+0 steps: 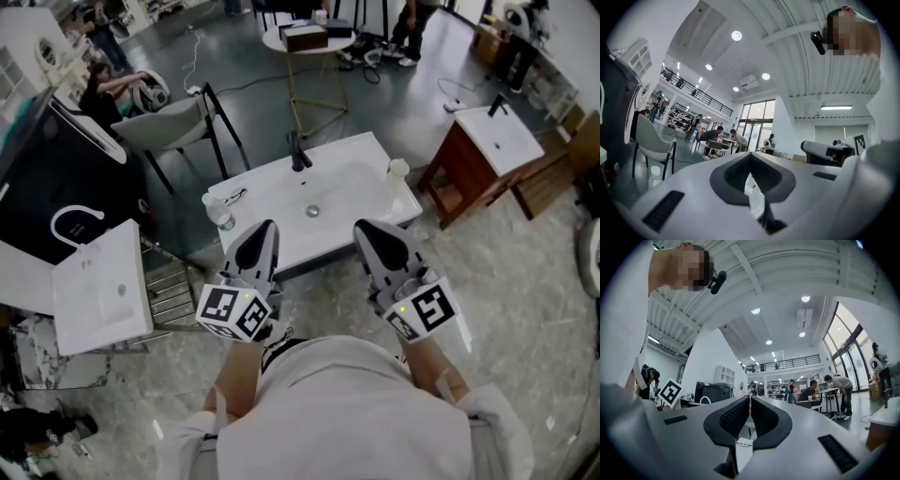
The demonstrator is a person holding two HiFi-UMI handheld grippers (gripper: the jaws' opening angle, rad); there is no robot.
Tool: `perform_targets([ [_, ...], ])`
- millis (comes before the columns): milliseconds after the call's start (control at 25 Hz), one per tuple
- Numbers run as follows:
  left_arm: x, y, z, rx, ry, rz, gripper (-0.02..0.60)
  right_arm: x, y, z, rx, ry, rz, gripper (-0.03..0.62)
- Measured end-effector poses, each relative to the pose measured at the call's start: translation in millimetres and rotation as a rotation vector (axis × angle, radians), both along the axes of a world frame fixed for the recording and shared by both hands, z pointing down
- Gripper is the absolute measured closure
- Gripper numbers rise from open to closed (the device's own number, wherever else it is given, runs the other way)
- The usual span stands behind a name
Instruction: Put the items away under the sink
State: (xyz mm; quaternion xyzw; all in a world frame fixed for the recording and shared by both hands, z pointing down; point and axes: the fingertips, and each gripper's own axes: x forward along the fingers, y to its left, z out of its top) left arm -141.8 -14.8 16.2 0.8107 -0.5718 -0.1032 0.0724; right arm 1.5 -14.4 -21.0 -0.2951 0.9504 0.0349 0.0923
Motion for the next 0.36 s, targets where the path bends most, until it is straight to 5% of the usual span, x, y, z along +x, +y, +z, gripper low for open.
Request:
perform_targets([
  [360,-14.5,7.0,-1.0,-0.010,0.003,-0.024,0.579,-10.3,1.8,-4.5,-0.024,-0.011,-0.014,0.554],
])
